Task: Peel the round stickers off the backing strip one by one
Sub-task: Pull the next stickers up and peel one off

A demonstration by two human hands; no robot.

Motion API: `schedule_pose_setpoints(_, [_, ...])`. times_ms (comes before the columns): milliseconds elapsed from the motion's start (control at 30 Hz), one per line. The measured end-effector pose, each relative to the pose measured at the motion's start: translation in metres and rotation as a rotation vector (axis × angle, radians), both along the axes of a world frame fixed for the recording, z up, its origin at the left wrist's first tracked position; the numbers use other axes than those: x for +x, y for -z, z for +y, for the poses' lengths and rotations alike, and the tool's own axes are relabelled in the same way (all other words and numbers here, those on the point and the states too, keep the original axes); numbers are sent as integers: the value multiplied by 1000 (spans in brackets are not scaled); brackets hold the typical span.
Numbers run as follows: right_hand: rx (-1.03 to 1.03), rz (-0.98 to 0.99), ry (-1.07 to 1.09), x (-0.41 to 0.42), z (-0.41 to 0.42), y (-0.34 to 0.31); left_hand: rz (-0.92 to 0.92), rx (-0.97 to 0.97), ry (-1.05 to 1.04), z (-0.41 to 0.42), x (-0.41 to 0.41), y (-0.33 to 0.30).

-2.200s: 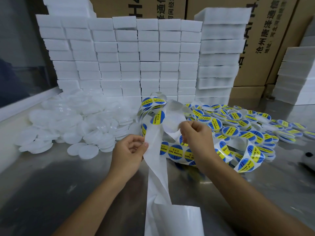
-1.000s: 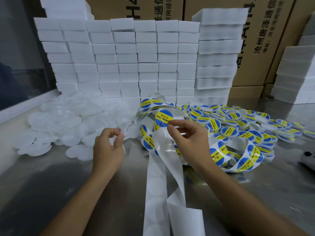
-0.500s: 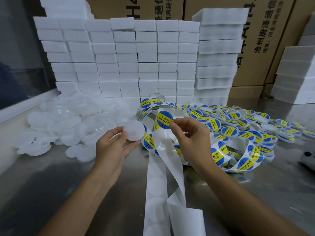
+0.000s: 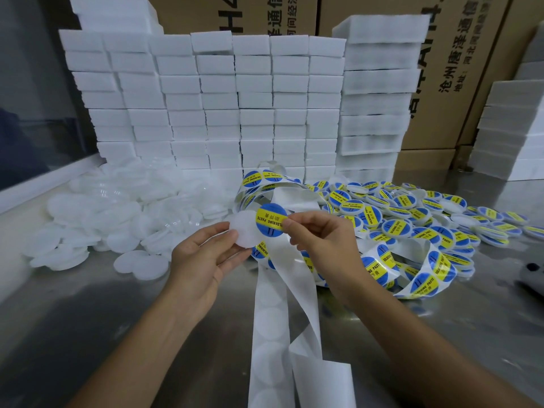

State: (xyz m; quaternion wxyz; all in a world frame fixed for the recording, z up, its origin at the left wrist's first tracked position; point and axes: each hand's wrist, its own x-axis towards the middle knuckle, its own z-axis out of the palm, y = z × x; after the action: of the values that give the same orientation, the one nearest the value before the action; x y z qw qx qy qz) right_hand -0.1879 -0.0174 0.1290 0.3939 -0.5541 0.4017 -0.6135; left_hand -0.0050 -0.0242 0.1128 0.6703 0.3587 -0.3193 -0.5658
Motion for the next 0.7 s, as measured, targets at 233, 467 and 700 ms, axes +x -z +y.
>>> schedule_pose_setpoints(233, [-11, 105, -2, 2, -1, 4, -53, -51, 50, 3, -4, 0])
schedule_pose_setpoints(467, [-4, 139, -4, 2, -2, 5, -97, -70, 69, 6, -6, -1])
schedule_pose_setpoints(700, [-18, 166, -6, 3, -3, 7, -105, -78, 87, 7, -7, -2])
